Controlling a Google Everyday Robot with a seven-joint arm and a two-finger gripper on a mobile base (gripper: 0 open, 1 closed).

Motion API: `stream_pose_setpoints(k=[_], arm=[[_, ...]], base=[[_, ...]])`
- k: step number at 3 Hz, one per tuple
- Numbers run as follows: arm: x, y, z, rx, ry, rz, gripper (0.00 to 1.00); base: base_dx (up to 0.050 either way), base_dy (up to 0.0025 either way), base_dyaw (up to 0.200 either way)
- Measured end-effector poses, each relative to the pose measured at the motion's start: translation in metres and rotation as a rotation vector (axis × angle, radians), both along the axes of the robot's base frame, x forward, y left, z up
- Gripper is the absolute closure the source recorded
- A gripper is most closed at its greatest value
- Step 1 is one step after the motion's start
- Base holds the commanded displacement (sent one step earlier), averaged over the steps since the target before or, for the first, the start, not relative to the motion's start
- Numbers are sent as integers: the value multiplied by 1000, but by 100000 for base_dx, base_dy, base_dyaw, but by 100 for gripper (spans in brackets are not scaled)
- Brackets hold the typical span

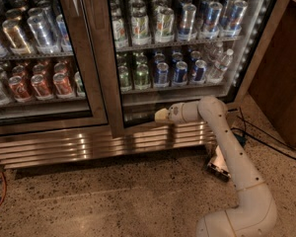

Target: Close right fridge door

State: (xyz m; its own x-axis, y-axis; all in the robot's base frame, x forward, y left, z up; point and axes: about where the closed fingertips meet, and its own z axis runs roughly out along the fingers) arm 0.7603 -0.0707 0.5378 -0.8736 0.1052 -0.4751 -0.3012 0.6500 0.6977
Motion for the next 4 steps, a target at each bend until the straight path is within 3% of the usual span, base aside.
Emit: stream_pose_setpoints(k=[4], arm=[[2,6,11,-19,-7,18,100]], base=[[0,0,0]])
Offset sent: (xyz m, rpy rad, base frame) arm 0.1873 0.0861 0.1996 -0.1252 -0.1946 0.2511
